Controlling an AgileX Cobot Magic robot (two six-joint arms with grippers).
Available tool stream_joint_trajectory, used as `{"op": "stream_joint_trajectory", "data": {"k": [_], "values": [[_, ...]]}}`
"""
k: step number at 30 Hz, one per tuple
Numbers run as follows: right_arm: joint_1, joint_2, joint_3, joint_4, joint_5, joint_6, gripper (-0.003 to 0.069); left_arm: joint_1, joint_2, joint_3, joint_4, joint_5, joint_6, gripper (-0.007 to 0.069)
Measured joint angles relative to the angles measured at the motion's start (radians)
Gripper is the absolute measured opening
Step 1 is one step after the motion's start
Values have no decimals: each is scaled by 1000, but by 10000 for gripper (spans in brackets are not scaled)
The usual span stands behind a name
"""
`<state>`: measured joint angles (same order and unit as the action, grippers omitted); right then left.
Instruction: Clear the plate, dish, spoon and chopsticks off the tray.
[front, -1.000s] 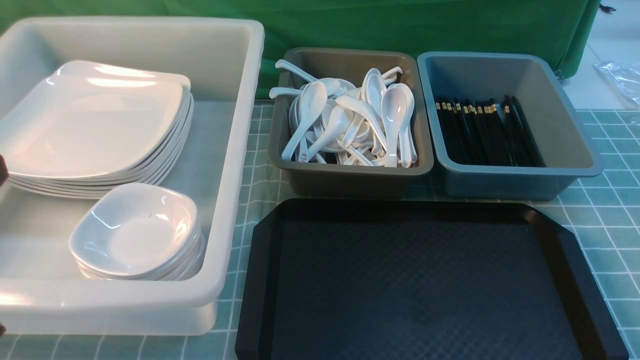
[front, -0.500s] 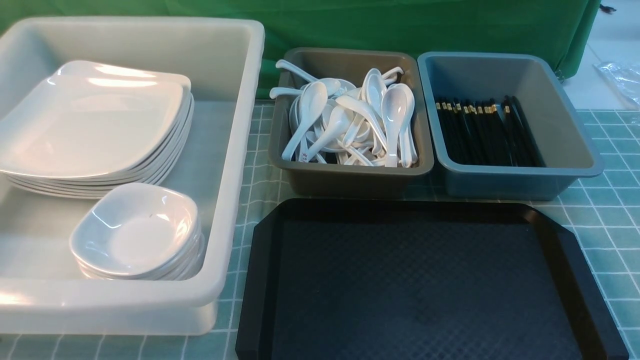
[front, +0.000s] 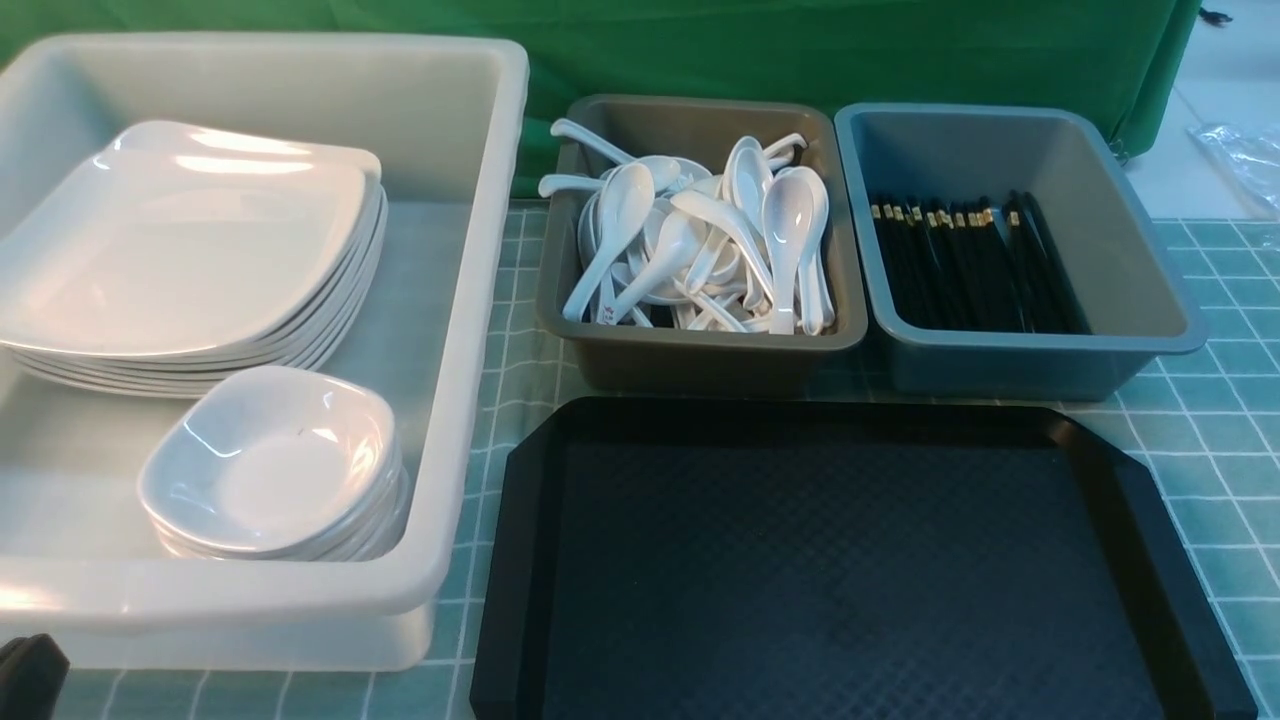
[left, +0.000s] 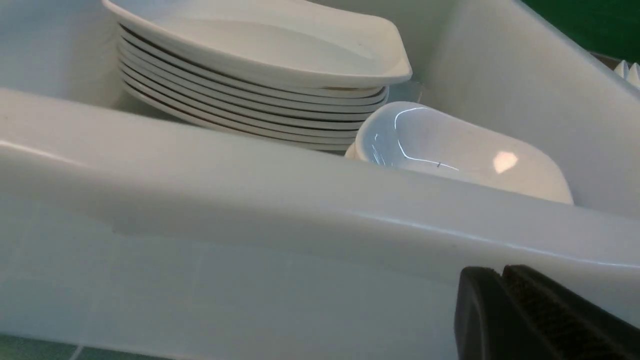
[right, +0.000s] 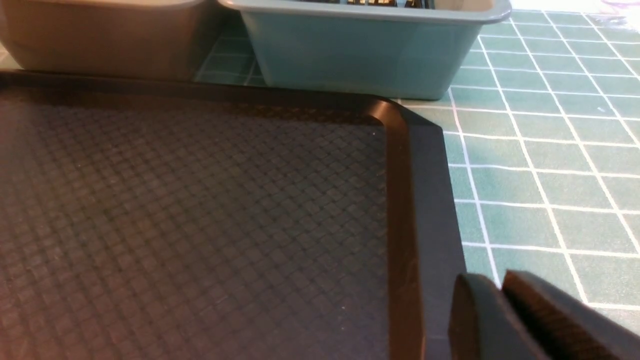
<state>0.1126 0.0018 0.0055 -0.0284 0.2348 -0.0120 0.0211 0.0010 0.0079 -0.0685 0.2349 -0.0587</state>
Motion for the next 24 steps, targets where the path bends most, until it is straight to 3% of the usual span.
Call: {"op": "stream_joint_trajectory", "data": {"k": [24], "values": [[0,0,0,0,0,1,136,0,0,0,8,-1,2,17]]}}
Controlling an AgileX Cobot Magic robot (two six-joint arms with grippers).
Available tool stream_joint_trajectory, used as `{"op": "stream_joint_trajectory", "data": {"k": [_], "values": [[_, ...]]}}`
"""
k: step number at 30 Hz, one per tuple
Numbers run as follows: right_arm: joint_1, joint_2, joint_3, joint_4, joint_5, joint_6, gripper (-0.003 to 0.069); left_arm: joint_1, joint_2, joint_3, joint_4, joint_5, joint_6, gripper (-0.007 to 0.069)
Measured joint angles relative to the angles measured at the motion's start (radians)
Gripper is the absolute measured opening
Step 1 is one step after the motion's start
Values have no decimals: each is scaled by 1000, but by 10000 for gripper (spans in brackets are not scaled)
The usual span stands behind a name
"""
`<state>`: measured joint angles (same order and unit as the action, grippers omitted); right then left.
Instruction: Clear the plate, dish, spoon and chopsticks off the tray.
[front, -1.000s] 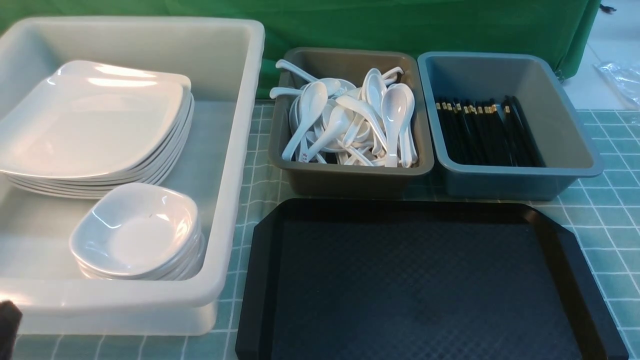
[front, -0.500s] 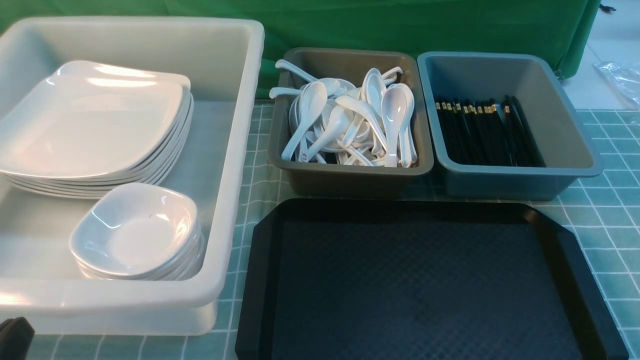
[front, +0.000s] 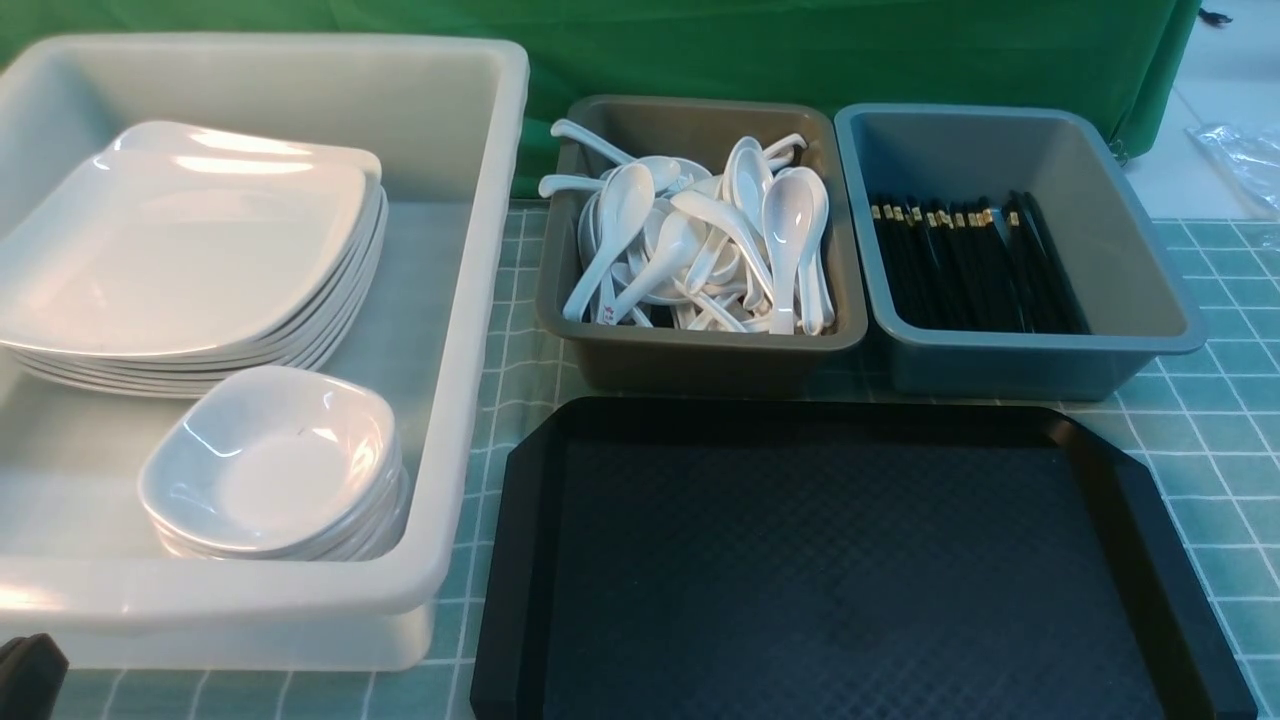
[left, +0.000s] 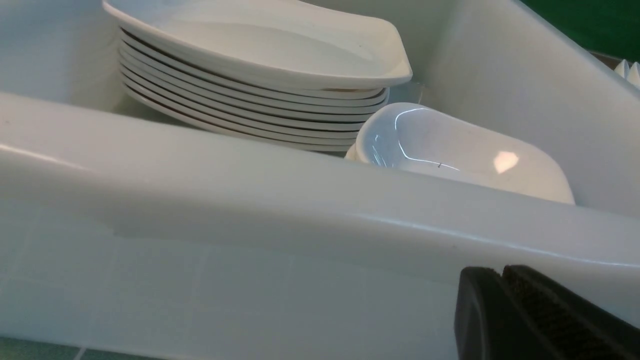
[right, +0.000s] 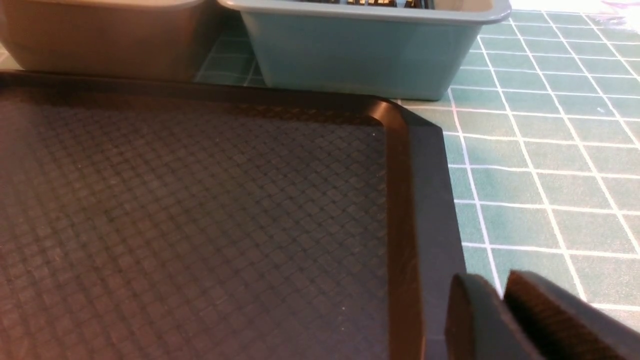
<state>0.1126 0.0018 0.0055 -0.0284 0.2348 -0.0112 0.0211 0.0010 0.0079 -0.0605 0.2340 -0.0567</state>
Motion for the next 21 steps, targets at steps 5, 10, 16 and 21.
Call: {"op": "stream_joint_trajectory", "data": {"k": [5,10,16,21], "values": [[0,0,0,0,0,0,144,0,0,0,0,0,0,17],[0,0,0,0,0,0,158,0,0,0,0,0,0,17],[0,0,0,0,0,0,170,0,0,0,0,0,0,17],[0,0,0,0,0,0,178,0,0,0,0,0,0,17]]}}
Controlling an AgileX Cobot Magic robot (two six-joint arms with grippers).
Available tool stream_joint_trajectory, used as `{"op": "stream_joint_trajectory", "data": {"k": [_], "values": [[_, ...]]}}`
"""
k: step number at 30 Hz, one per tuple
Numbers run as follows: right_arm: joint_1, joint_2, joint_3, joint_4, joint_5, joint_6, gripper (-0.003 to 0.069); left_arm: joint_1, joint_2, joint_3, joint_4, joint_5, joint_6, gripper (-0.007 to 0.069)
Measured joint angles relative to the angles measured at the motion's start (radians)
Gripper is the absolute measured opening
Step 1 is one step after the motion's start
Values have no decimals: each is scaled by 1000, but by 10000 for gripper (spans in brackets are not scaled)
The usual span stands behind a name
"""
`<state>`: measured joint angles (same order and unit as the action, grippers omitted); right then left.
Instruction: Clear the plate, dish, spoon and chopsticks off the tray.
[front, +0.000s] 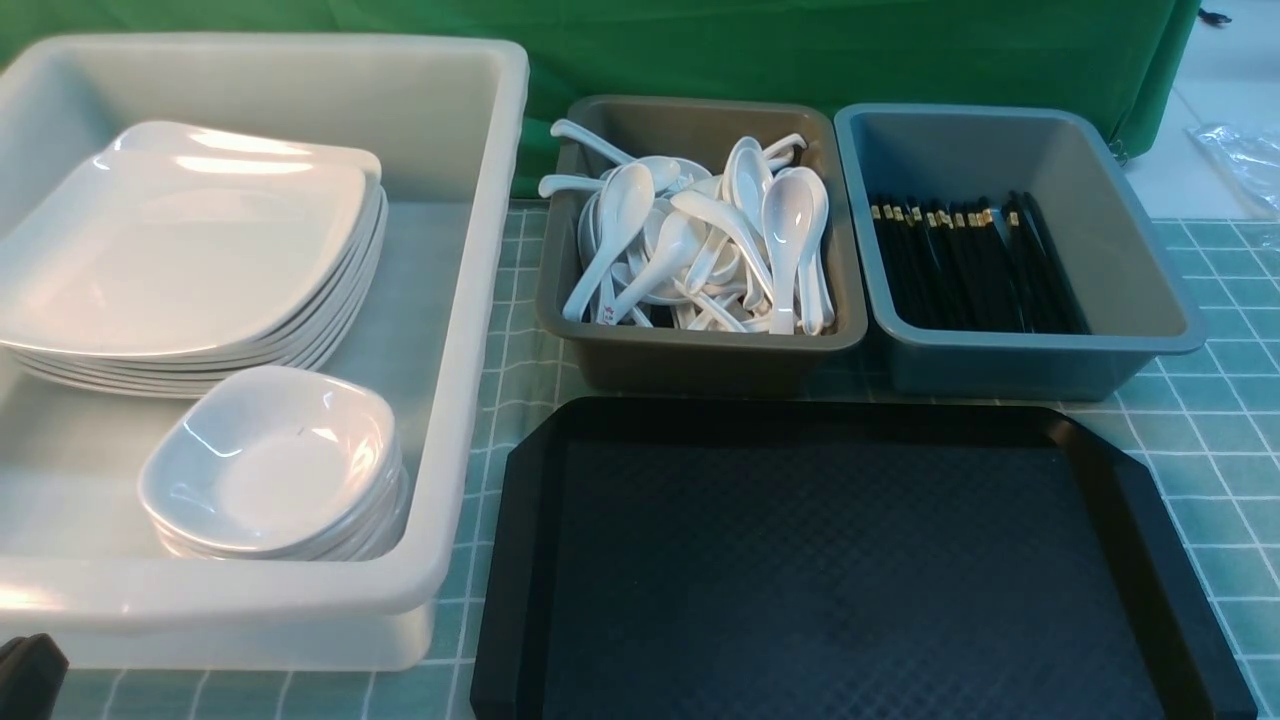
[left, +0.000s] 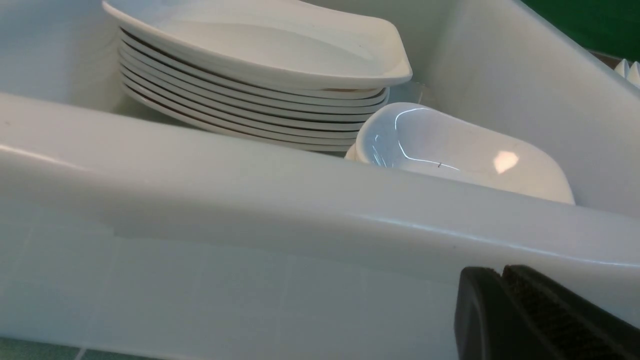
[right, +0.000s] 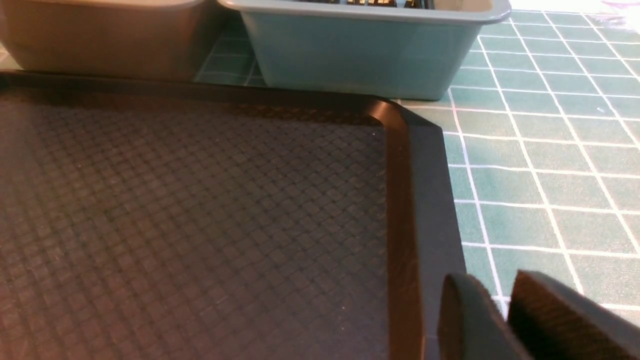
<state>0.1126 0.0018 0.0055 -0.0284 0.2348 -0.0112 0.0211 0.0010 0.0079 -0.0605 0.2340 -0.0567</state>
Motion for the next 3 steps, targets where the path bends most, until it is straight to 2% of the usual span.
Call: {"op": "stream_joint_trajectory", "data": {"k": [3], "values": [[0,0,0,0,0,0,183,0,0,0,0,0,0,17]]}}
